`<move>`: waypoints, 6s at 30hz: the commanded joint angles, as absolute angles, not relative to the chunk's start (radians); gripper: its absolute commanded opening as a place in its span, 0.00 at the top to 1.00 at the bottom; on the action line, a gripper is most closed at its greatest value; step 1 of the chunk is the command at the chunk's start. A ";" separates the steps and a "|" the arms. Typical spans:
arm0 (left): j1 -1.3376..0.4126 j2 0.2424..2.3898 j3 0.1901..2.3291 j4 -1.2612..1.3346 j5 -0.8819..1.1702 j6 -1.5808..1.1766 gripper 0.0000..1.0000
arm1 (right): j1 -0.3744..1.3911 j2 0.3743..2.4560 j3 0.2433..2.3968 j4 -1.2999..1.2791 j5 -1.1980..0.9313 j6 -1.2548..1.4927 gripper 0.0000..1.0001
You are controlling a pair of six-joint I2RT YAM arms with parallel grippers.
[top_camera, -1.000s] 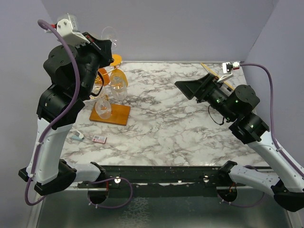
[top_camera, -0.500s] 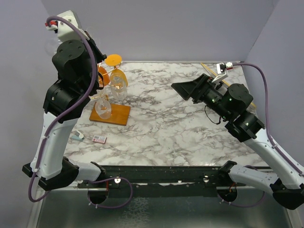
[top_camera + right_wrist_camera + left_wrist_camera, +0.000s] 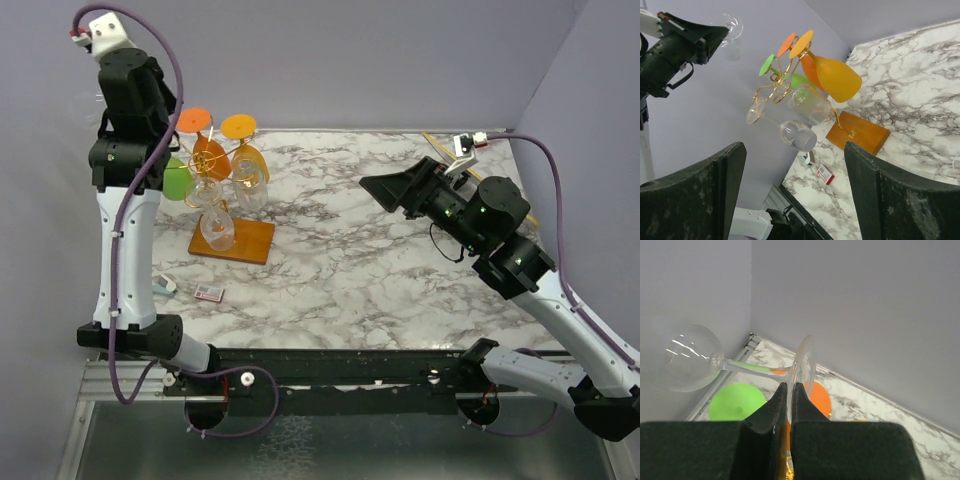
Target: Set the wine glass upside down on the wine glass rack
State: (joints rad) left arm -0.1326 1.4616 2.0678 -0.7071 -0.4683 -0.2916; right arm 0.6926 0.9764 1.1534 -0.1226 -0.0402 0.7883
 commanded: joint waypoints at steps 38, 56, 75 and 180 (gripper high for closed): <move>0.315 1.117 1.737 -0.970 -0.080 -0.796 1.00 | 0.694 0.958 1.127 -0.212 -0.004 0.772 0.15; 0.284 1.075 1.626 -1.013 0.119 -0.895 1.00 | 0.693 0.956 1.096 -0.201 -0.007 0.795 0.16; 0.293 1.101 1.513 -0.799 0.297 -0.892 1.00 | 0.694 0.925 1.064 -0.200 0.032 0.801 0.16; 0.321 1.034 1.358 -0.944 0.073 -1.034 0.89 | 0.693 0.887 1.034 -0.220 0.061 0.829 0.17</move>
